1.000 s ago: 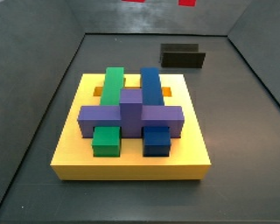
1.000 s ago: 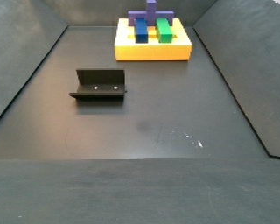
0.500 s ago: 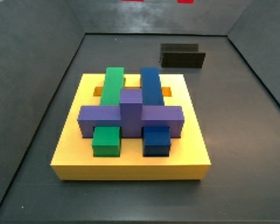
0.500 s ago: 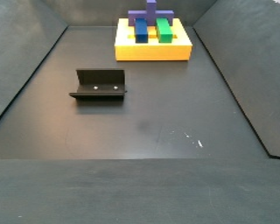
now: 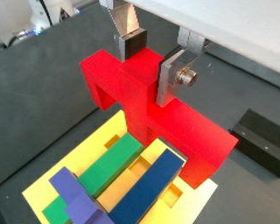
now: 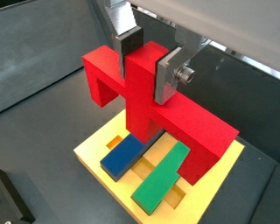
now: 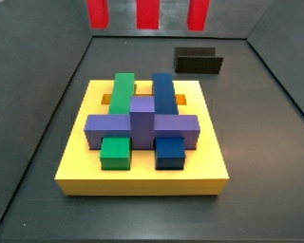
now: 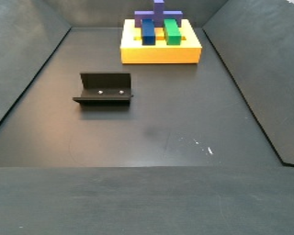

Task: Pick up the red object. Move up. Move to above the board. Insert the red object.
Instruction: Insert the red object.

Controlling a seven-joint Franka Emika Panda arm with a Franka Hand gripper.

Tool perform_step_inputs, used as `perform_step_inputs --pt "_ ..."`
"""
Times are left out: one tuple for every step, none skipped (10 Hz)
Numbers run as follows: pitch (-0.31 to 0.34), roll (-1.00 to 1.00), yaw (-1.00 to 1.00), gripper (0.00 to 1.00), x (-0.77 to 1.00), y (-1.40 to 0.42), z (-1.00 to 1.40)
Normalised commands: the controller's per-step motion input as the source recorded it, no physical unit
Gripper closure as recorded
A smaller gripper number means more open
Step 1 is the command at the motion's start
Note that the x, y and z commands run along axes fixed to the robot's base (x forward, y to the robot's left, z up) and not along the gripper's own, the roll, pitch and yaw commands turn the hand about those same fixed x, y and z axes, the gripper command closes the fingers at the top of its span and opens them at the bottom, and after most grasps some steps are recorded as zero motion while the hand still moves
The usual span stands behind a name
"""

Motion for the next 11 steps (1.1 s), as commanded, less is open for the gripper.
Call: perform_step_inputs --pt "-0.216 -0.08 0.01 1.0 -0.07 0.0 -0.74" --pt "-0.204 0.05 0.04 1.0 0.0 -0.22 -0.8" --pt "-0.2 0.03 0.1 1.0 0.0 -0.25 -0.84" --pt "-0.219 0.02 0.18 1.0 0.0 -0.13 -0.79" --pt "-0.261 0.05 0.21 1.0 -0.01 0.0 -0.71" --pt "-0.133 0.19 0.27 1.0 -0.01 0.07 -0.37" --pt "-0.006 0.33 0.26 1.0 0.0 0.0 -0.16" --pt "-0.024 0.37 0.27 1.0 0.0 -0.07 -0.16" --pt "-0.007 0.34 0.24 1.0 0.0 -0.09 -0.2" --pt "0.0 0.3 0.11 1.0 0.0 0.0 -0.28" --pt "0.0 0.3 0.0 1.0 0.0 0.0 -0.31"
